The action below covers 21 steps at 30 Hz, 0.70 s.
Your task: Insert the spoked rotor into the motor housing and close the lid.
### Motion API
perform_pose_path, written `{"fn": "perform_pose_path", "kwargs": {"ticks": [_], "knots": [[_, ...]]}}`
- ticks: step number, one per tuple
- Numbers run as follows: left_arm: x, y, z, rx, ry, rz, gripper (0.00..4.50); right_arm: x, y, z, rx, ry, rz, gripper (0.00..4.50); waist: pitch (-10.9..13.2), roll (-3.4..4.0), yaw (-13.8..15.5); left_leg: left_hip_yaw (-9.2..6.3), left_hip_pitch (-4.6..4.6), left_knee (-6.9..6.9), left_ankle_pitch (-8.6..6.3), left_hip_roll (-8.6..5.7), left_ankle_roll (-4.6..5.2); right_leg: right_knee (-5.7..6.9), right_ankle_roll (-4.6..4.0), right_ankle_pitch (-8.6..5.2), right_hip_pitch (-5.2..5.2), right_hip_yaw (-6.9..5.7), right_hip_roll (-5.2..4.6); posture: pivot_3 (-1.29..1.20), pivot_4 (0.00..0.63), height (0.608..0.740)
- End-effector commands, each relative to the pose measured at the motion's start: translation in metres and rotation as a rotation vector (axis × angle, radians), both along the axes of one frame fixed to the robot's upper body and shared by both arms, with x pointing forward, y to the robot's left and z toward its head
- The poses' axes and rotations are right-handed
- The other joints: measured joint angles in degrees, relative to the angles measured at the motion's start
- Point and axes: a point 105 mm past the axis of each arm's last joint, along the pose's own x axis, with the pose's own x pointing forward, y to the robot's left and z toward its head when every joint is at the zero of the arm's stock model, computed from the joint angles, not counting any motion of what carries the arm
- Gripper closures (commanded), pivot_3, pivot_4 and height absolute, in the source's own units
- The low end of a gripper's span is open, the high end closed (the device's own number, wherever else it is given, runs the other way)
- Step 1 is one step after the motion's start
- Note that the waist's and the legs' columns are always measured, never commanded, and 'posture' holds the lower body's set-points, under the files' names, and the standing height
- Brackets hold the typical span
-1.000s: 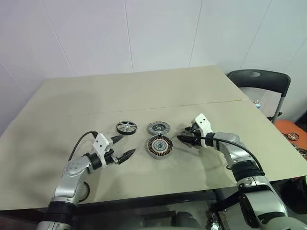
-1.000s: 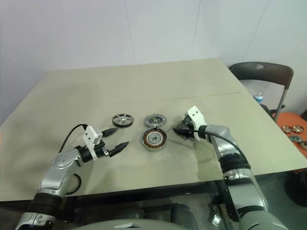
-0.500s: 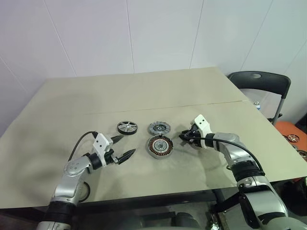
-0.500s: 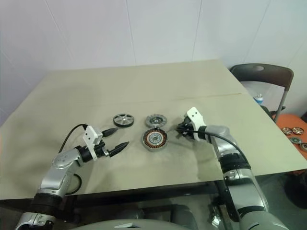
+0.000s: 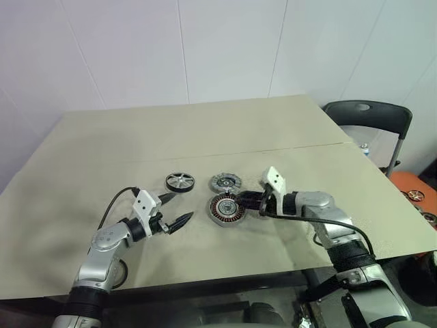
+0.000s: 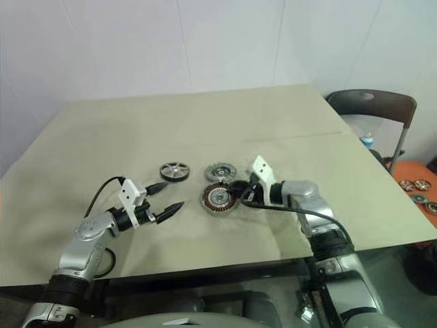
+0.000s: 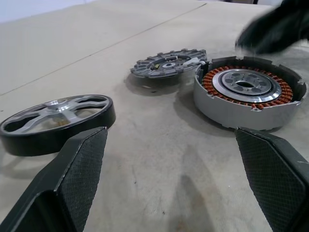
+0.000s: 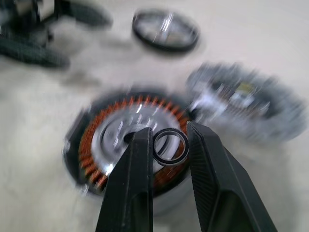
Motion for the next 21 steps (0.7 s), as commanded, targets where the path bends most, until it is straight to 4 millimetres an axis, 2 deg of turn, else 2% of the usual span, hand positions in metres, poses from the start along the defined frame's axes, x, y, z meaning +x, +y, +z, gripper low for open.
{"fn": "perform_pose_path", "kwargs": {"ticks": [1, 12, 21], "knots": [[0.003, -0.001, 0.010, -0.002, -0.043, -0.001, 0.00, 0.005, 0.007, 0.007, -0.018, -0.031, 0.002, 3.84, -0.01, -0.01, -0.03, 0.02, 0.01, -0.01, 0.00, 0.01, 0.00, 0.00, -0.01, 0.01, 0.00, 0.02, 0.01, 0.00, 0.000, 0.740], [0.002, -0.002, 0.010, -0.003, -0.041, 0.005, 0.00, -0.002, 0.036, 0.010, -0.019, -0.036, 0.109, 3.84, -0.01, -0.01, -0.01, 0.04, 0.01, 0.00, 0.00, 0.07, 0.00, 0.00, -0.05, 0.07, -0.02, 0.03, 0.07, 0.00, 0.000, 0.740], [0.000, 0.000, 0.009, -0.002, -0.040, 0.010, 0.00, -0.002, 0.033, 0.006, -0.031, -0.025, 0.098, 3.84, -0.01, -0.01, 0.02, 0.05, 0.01, -0.01, 0.00, 0.07, 0.00, -0.01, -0.05, 0.08, -0.02, 0.03, 0.07, 0.00, 0.000, 0.740]]}}
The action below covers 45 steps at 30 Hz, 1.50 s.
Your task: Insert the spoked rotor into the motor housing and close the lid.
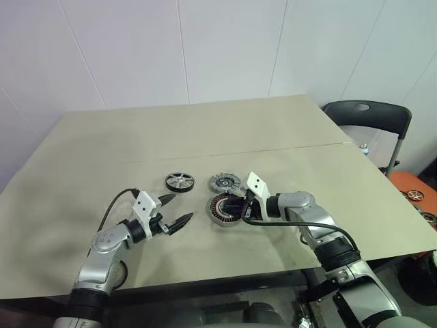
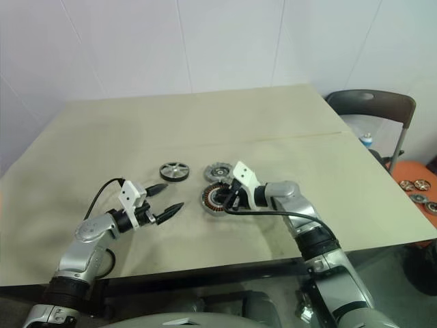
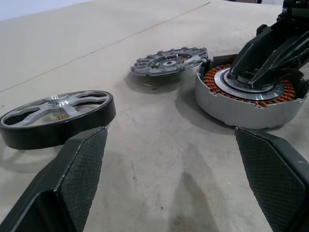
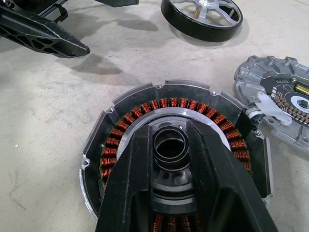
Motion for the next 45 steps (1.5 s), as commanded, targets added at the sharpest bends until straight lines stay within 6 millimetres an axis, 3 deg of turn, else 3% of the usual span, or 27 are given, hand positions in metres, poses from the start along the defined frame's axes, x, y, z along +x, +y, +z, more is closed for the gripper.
{"fn": "perform_pose_path", "kwargs": {"ticks": [1, 8, 14, 16, 19, 25, 32, 38, 44, 45], "knots": [[0.001, -0.001, 0.011, -0.001, -0.043, -0.008, 0.00, 0.003, 0.003, 0.010, -0.001, -0.036, 0.013, 3.84, 0.00, 0.00, 0.00, 0.00, 0.00, 0.00, 0.00, 0.00, 0.00, 0.00, 0.00, 0.00, 0.00, 0.00, 0.00, 0.00, 0.000, 0.740], [0.002, -0.002, 0.011, 0.001, -0.040, -0.014, 0.00, 0.002, 0.001, 0.009, 0.001, -0.030, 0.003, 3.84, 0.00, 0.00, 0.00, 0.00, 0.00, 0.00, 0.00, 0.00, 0.00, 0.00, 0.00, 0.00, 0.00, 0.00, 0.00, 0.00, 0.000, 0.740], [0.002, -0.002, 0.010, 0.002, -0.039, -0.015, 0.00, 0.006, 0.004, 0.015, 0.048, -0.036, -0.017, 1.90, 0.00, 0.00, 0.00, 0.00, 0.01, 0.00, 0.00, 0.00, 0.00, 0.00, 0.00, 0.00, 0.00, 0.00, 0.00, 0.00, 0.000, 0.740], [0.002, -0.002, 0.010, 0.002, -0.038, -0.014, 0.00, 0.008, 0.007, 0.021, 0.089, -0.033, -0.028, 1.90, 0.00, 0.00, -0.01, 0.00, 0.00, 0.00, 0.00, 0.00, 0.00, 0.00, 0.00, 0.00, -0.01, 0.00, 0.00, 0.00, 0.000, 0.740], [0.002, -0.002, 0.010, 0.002, -0.038, -0.013, 0.00, 0.012, 0.006, 0.019, 0.077, -0.037, -0.047, 2.51, 0.00, 0.00, -0.05, 0.00, -0.01, -0.02, 0.00, 0.00, 0.00, 0.00, 0.00, 0.00, -0.02, 0.01, 0.01, 0.00, 0.000, 0.740], [0.003, -0.002, 0.010, 0.004, -0.040, -0.009, 0.00, 0.008, 0.003, 0.004, -0.001, -0.031, -0.035, 4.45, 0.00, 0.00, -0.02, 0.01, 0.00, -0.02, 0.00, 0.00, 0.00, 0.00, 0.00, 0.01, -0.02, 0.01, 0.01, 0.00, 0.000, 0.740], [0.004, 0.000, 0.010, 0.008, -0.041, -0.007, 0.00, -0.007, -0.006, -0.022, -0.116, 0.053, 0.012, 4.45, -0.09, -0.10, 0.10, 0.01, 0.04, -0.01, -0.01, 0.00, 0.01, -0.01, 0.00, 0.00, 0.04, 0.01, 0.00, 0.00, 0.000, 0.740], [0.004, 0.000, 0.010, 0.012, -0.041, -0.007, 0.00, -0.016, -0.004, -0.024, -0.112, 0.090, 0.049, 4.45, -0.14, -0.17, 0.11, 0.01, 0.11, -0.02, -0.01, 0.00, 0.02, -0.02, 0.01, 0.00, 0.10, 0.01, 0.00, 0.00, 0.000, 0.740], [0.004, 0.001, 0.009, 0.016, -0.040, -0.001, 0.00, -0.010, 0.004, -0.012, -0.058, 0.041, 0.047, 4.45, -0.18, -0.21, 0.03, 0.01, 0.15, -0.02, -0.02, 0.00, 0.02, -0.03, 0.01, 0.00, 0.16, 0.01, 0.00, 0.00, 0.000, 0.740], [0.004, 0.001, 0.009, 0.016, -0.040, 0.000, 0.00, -0.002, 0.007, -0.007, -0.040, 0.010, 0.007, 4.45, -0.18, -0.21, 0.03, 0.01, 0.17, -0.02, -0.02, 0.01, 0.02, -0.03, 0.01, 0.00, 0.17, 0.01, 0.01, 0.00, 0.000, 0.740]]}}
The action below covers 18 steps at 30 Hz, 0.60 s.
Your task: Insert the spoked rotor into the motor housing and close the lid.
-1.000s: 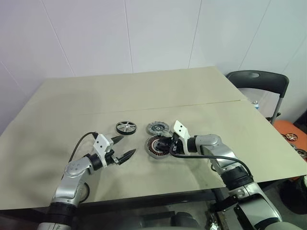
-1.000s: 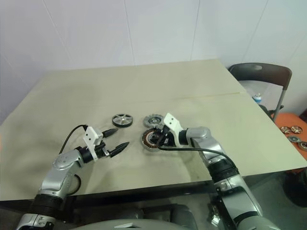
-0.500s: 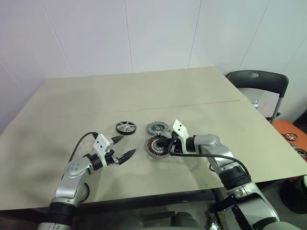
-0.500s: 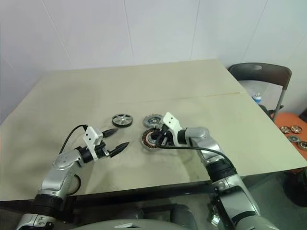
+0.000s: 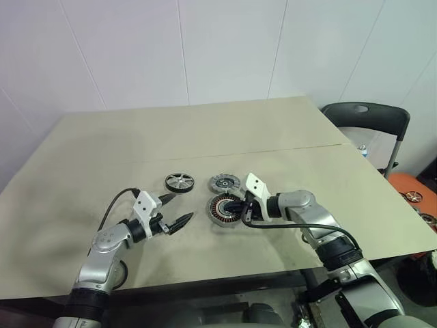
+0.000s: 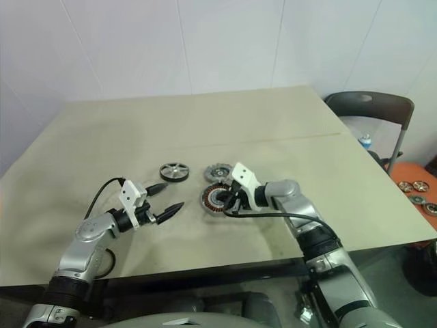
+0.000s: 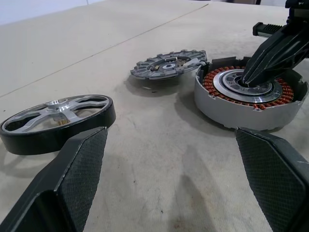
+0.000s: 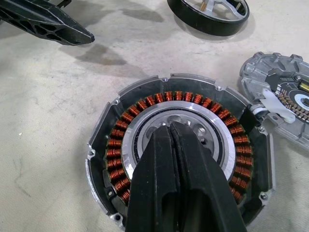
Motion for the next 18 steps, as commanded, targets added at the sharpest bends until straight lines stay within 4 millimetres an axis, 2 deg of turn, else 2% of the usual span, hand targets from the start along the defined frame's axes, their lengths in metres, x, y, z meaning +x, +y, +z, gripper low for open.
{"fn": "perform_pose_path", "kwargs": {"ticks": [1, 3, 11, 14, 16, 18], "knots": [[0.004, 0.001, 0.009, 0.007, -0.038, 0.002, 0.00, 0.009, 0.007, -0.002, 0.019, -0.021, -0.061, 4.45, 0.00, 0.00, -0.09, 0.00, 0.01, -0.01, 0.00, 0.01, 0.00, 0.00, 0.00, 0.00, 0.00, 0.00, 0.01, 0.00, 0.000, 0.740], [0.004, 0.001, 0.009, 0.007, -0.039, 0.003, 0.00, 0.016, 0.007, -0.004, -0.003, -0.043, -0.090, 4.45, 0.00, -0.01, -0.36, 0.04, 0.05, -0.03, 0.00, 0.08, -0.01, 0.01, -0.02, 0.01, -0.01, 0.03, 0.10, 0.00, 0.000, 0.740], [0.004, 0.002, 0.009, 0.009, -0.041, 0.007, 0.00, 0.013, -0.001, -0.017, -0.056, -0.014, -0.081, 4.45, 0.05, 0.05, -0.06, 0.37, 0.83, -0.09, -0.07, 0.59, -0.12, -0.08, -0.21, 0.10, 0.64, 0.22, 0.57, 0.00, 0.000, 0.740], [0.005, 0.002, 0.010, -0.002, -0.042, 0.015, 0.00, 0.021, 0.004, 0.002, 0.049, -0.066, -0.106, 4.45, 0.05, 0.04, -0.14, 0.40, 0.83, -0.08, -0.07, 0.59, -0.11, -0.10, -0.22, 0.12, 0.65, 0.22, 0.56, 0.00, 0.000, 0.740], [0.013, 0.009, 0.015, -0.068, -0.030, 0.084, 0.00, 0.027, 0.010, 0.024, 0.169, -0.091, -0.123, 4.45, 0.09, 0.06, -0.15, 0.45, 0.82, -0.09, -0.07, 0.59, -0.11, -0.10, -0.22, 0.12, 0.61, 0.24, 0.57, 0.00, 0.000, 0.740], [0.018, 0.016, 0.009, -0.147, 0.029, 0.155, 0.00, 0.031, 0.009, 0.035, 0.213, -0.113, -0.131, 4.45, 0.10, 0.05, -0.07, 0.44, 0.75, -0.10, -0.07, 0.59, -0.11, -0.10, -0.22, 0.14, 0.52, 0.24, 0.57, 0.00, 0.000, 0.740]]}}
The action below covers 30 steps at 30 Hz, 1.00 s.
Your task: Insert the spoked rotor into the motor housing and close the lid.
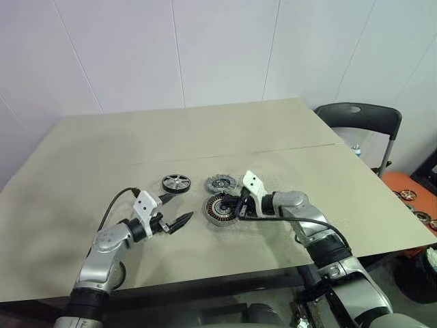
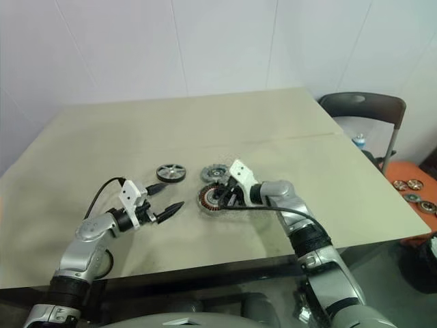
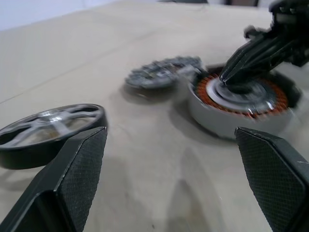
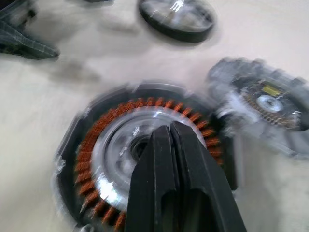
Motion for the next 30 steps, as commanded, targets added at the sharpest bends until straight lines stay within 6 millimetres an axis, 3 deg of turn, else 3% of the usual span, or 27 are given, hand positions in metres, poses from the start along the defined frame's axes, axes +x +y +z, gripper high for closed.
{"fn": "perform_pose_path", "kwargs": {"ticks": [1, 8, 17, 23, 26, 30], "knots": [[0.010, 0.014, 0.000, -0.138, 0.075, 0.121, 0.00, 0.013, 0.001, 0.035, 0.105, -0.098, -0.016, 4.45, 0.00, 0.00, 0.00, 0.00, 0.00, -0.01, 0.00, 0.00, 0.00, -0.01, 0.01, 0.01, -0.01, 0.00, 0.00, 0.00, 0.000, 0.740], [0.009, 0.013, -0.025, -0.481, 0.377, 0.288, 0.00, 0.023, -0.010, 0.048, 0.101, -0.154, -0.034, 4.45, 0.03, 0.00, 0.07, 0.02, -0.09, -0.02, -0.17, -0.01, 0.09, -0.16, 0.03, 0.01, -0.05, 0.01, 0.00, 0.00, 0.000, 0.740], [0.051, -0.002, -0.015, -0.812, 0.562, 0.415, 0.00, 0.025, -0.006, 0.054, 0.126, -0.178, -0.031, 4.45, 0.04, 0.01, 2.24, -0.01, 0.01, 0.12, -0.13, 0.04, -0.07, -0.09, 0.04, 0.00, 0.13, -0.04, -0.01, 0.00, 0.000, 0.740], [0.083, -0.037, -0.020, -0.876, 0.717, 0.417, 0.00, 0.028, 0.000, 0.064, 0.162, -0.214, -0.038, 4.45, 0.03, -0.02, 3.19, -0.01, -0.03, 0.16, -0.16, 0.02, -0.17, -0.13, 0.08, 0.03, 0.14, -0.08, -0.02, 0.00, 0.000, 0.740], [0.086, -0.047, -0.021, -0.879, 0.758, 0.392, 0.62, 0.028, 0.001, 0.065, 0.163, -0.223, -0.046, 4.50, 0.03, -0.02, 2.84, 0.01, -0.10, 0.10, -0.17, 0.00, -0.13, -0.21, 0.11, 0.04, 0.07, -0.08, -0.04, 0.00, 0.000, 0.740], [0.081, -0.046, -0.027, -0.893, 0.796, 0.388, 1.99, 0.028, -0.006, 0.061, 0.156, -0.220, -0.068, 4.50, 0.03, -0.03, 2.74, 0.06, -0.19, 0.03, -0.09, 0.02, -0.34, -0.22, 0.12, 0.04, -0.09, -0.01, -0.04, 0.00, 0.000, 0.740]]}}
